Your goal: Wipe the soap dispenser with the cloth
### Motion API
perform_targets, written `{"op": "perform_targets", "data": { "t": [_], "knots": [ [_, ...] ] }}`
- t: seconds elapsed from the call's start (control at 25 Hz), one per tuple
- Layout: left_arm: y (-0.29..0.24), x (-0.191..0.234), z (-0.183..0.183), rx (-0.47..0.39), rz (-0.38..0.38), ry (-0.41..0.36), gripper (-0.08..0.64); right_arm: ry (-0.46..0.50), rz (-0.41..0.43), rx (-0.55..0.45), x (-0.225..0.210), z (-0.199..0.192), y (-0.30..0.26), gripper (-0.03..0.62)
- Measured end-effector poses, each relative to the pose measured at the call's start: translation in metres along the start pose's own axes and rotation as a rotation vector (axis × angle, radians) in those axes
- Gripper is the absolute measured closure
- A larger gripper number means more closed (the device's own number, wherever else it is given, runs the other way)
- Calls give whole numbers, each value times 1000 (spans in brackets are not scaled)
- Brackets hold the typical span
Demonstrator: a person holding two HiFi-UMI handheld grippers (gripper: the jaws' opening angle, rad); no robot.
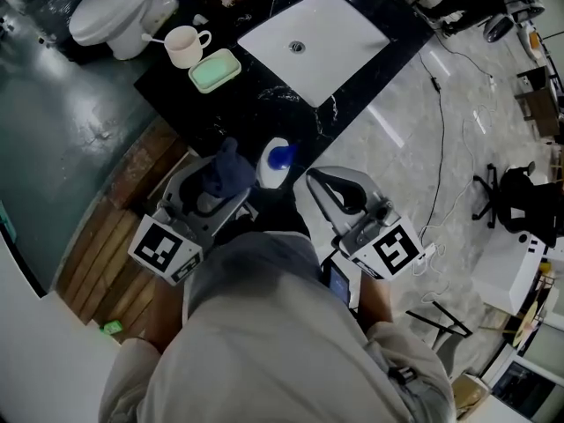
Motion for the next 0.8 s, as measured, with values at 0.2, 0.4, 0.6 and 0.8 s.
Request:
{"op": "perform_targets", "data": {
  "t": [0.2,0.4,0.6,0.8],
  "knots": [
    [-1,0,5,-12,-13,-3,311,7,-17,0,-5,3,5,592],
    [1,-13,13,-80,-110,-18,311,13,-26,12,-7,3,8,592],
    [3,-14,10,-56,-92,-47,311,20,-19,21,-6,5,9,592],
    [7,-15,11,-74,-92,-55,311,10,-14,25,-4,4,11,592]
  ]
}}
Point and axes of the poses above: the fingertips, and each gripper's own axes: y backward along the fingers, x to its left, z out of its top, the point moved 4 cm from there along y, backward along the fingers, and after that the axes turned 13 degrees about -z, right-handed, at the moved point
